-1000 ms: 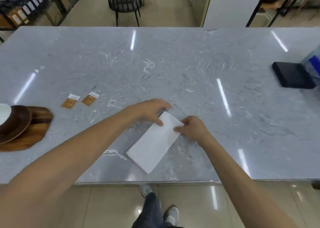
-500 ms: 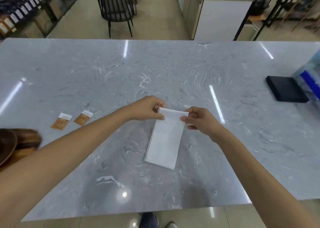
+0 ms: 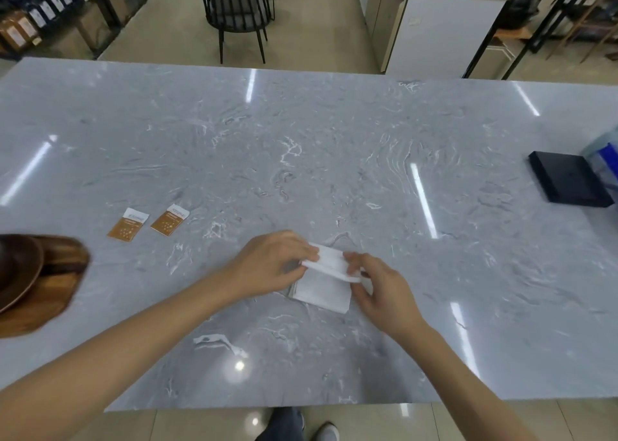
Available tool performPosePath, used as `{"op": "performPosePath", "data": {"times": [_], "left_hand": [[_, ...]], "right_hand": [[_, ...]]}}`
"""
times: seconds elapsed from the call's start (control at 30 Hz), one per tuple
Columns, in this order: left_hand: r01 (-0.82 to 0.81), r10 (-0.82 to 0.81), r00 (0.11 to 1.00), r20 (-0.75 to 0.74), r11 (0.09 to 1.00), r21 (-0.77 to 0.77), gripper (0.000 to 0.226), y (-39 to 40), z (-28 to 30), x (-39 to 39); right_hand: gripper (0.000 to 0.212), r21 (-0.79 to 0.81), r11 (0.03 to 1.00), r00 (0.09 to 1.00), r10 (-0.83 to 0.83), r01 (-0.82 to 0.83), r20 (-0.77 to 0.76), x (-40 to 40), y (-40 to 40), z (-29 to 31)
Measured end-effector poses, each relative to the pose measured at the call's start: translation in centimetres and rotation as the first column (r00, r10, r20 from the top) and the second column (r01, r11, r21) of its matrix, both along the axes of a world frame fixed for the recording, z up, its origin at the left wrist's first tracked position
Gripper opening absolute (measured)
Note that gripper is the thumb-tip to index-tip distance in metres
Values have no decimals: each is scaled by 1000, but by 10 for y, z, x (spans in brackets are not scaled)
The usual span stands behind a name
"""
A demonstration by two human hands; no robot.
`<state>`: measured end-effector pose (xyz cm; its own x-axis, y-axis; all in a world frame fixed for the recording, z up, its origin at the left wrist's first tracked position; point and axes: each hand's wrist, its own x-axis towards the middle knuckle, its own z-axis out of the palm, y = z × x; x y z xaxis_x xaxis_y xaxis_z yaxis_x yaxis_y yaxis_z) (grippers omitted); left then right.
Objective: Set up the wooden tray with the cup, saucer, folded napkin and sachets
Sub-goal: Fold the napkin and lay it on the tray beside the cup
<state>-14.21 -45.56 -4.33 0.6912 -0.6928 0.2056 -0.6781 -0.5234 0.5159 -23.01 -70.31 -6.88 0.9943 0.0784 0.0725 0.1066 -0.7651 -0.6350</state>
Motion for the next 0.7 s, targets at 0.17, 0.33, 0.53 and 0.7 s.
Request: {"op": "performPosePath", "data": {"times": [0.17, 0.33, 0.53, 0.7], "left_hand": [[-35, 36, 999, 16, 999, -19, 28, 9, -31, -36], [-66, 66, 998, -7, 996, -58, 22, 10, -46, -49], [-105, 112, 990, 83, 991, -83, 13, 7, -49, -59], [-213, 229, 966, 121, 968, -131, 15, -28, -35, -44]], "right_hand": [[44, -19, 1000, 1000, 10, -9, 30, -27, 13, -23], [39, -21, 1000, 996, 12, -10, 87, -36, 15, -30], [36, 21, 998, 997, 57, -58, 53, -46, 19, -33], [39, 6, 993, 982, -113, 114, 148, -14, 34, -21]]}}
